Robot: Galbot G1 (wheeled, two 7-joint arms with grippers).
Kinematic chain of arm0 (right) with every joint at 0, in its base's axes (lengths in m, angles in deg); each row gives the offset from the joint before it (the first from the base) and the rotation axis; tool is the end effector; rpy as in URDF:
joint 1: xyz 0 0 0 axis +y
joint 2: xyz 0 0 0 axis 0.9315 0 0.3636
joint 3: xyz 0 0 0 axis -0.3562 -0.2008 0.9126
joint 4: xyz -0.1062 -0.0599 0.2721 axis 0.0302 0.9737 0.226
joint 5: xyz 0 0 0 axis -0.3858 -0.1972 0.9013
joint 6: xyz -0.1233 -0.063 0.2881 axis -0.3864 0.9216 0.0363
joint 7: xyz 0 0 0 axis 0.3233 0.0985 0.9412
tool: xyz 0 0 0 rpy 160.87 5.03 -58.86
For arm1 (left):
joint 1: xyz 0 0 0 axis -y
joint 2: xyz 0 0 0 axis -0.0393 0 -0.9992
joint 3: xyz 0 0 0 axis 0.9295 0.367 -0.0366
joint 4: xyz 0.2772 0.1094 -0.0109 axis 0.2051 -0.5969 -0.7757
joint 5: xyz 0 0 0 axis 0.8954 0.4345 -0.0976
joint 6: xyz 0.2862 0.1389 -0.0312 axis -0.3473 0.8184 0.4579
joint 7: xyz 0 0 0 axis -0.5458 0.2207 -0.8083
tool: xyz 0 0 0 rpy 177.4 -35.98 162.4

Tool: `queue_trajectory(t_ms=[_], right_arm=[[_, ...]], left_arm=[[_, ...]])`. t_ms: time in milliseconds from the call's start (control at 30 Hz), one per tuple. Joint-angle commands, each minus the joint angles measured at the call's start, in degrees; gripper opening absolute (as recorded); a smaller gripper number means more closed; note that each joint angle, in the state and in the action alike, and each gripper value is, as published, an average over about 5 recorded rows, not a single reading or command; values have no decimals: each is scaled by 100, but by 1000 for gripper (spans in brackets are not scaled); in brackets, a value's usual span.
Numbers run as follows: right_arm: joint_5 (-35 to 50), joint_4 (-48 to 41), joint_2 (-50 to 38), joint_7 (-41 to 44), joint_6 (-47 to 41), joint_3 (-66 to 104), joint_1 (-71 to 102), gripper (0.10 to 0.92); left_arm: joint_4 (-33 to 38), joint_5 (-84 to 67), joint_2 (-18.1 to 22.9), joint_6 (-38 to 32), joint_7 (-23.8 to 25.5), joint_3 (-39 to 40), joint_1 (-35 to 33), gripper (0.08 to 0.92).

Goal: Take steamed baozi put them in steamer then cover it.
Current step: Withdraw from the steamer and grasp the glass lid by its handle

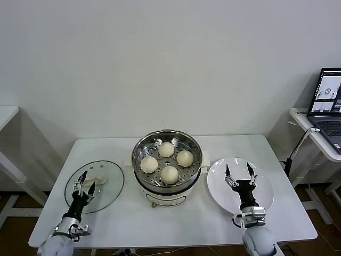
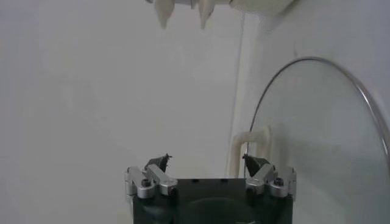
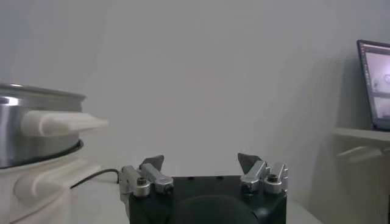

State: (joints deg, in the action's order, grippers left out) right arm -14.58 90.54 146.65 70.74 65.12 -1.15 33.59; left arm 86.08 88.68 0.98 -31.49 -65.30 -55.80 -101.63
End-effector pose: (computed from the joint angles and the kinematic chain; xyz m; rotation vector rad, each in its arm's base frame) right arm 0.2461 -0.0746 -0.3595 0.0290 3.0432 -0.1867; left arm 0.2284 0.1526 -0.3836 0.0866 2.3414 2.0829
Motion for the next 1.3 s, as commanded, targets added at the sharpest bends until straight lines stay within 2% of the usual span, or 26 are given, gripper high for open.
queue_trajectory(t_ms=[33, 933, 1300], right_arm=[[-55, 14, 69, -8, 19, 57, 69, 823], [-99, -24, 98, -10, 48, 64, 29, 823], [-137, -19, 113, -13, 58, 65, 31, 823]], left_arm=[[-314, 85, -8, 118, -27, 89, 311, 823], [-808, -132, 63, 531, 114, 340, 823, 806], [-932, -140, 78, 547, 222, 324, 876, 506]])
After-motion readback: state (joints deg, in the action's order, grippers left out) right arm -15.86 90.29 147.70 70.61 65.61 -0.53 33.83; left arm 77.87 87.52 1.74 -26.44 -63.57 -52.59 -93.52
